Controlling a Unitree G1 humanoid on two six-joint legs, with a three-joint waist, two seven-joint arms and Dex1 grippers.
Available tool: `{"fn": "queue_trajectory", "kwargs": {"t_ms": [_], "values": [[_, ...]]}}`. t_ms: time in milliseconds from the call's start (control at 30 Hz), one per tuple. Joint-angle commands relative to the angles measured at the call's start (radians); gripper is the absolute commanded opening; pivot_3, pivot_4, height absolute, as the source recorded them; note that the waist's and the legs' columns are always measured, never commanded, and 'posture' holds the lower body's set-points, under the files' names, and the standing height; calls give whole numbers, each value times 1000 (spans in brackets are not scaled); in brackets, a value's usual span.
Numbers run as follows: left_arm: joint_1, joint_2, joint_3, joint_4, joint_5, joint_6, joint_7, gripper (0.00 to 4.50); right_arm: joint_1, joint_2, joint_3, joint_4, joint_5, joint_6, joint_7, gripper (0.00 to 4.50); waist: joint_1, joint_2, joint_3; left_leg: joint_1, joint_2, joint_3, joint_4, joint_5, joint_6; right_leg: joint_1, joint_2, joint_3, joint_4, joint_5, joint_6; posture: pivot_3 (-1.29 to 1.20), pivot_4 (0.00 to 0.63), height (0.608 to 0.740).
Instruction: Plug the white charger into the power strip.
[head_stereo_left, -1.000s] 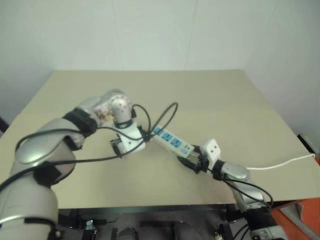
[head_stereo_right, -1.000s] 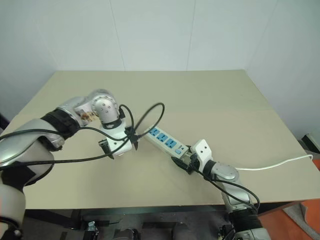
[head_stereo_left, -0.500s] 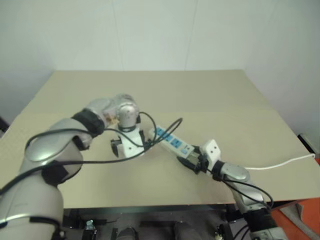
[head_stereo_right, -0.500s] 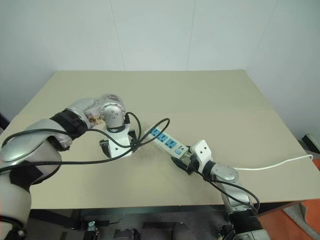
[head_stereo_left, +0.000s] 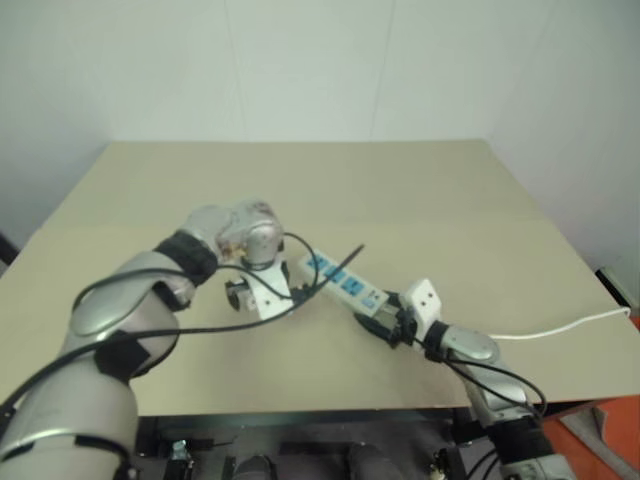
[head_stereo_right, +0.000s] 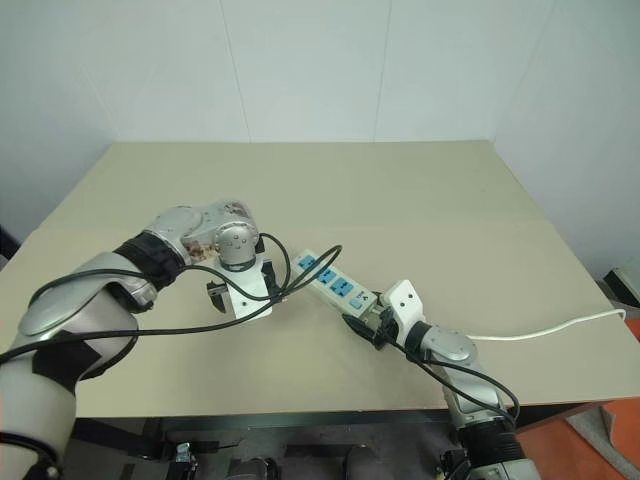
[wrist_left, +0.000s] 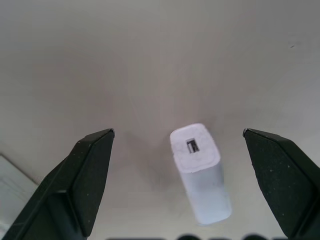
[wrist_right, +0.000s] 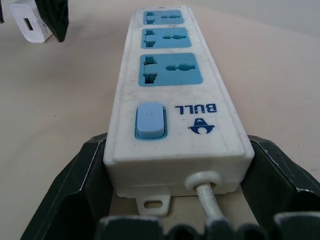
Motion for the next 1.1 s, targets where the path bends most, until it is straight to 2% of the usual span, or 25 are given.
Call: {"fn": "queue_trajectory", "kwargs": {"t_ms": [33,533,667,900,933,1100], "values": [[3,-10,43,23,44,16,12,4500,13,-13,2,-8,-12,24,-5,3419,0,0,0,0,0,0,0,0,0,0,0,0,0,0,0,0,150,740],[43,-38,105,43,122,46,-8,4500,16,-17,4,-9,-16,23,-10,3419,1,0,0,1,0,0,0,0,0,1,0,0,1,0,0,0,150,740],[47,-43,111,42,146,59,-7,3607,17,-24,14,-6,-31,20,-12,3419,0,0,0,1,0,0,1,0,0,1,0,0,1,0,0,0,150,740],[59,-51,122,26,154,60,-28,1270,10,-21,13,-2,-24,20,-14,3419,0,0,0,1,0,0,0,0,0,1,0,0,1,0,0,0,150,740],[60,-52,127,27,157,59,-18,1042,9,-21,14,-1,-25,19,-14,3419,0,0,0,1,0,0,0,0,0,1,0,0,1,0,0,0,150,740],[47,-62,219,1,61,86,-26,1029,10,-29,11,-5,-19,15,-4,3419,0,0,0,1,0,0,1,0,0,1,0,0,2,0,0,0,150,740]]}}
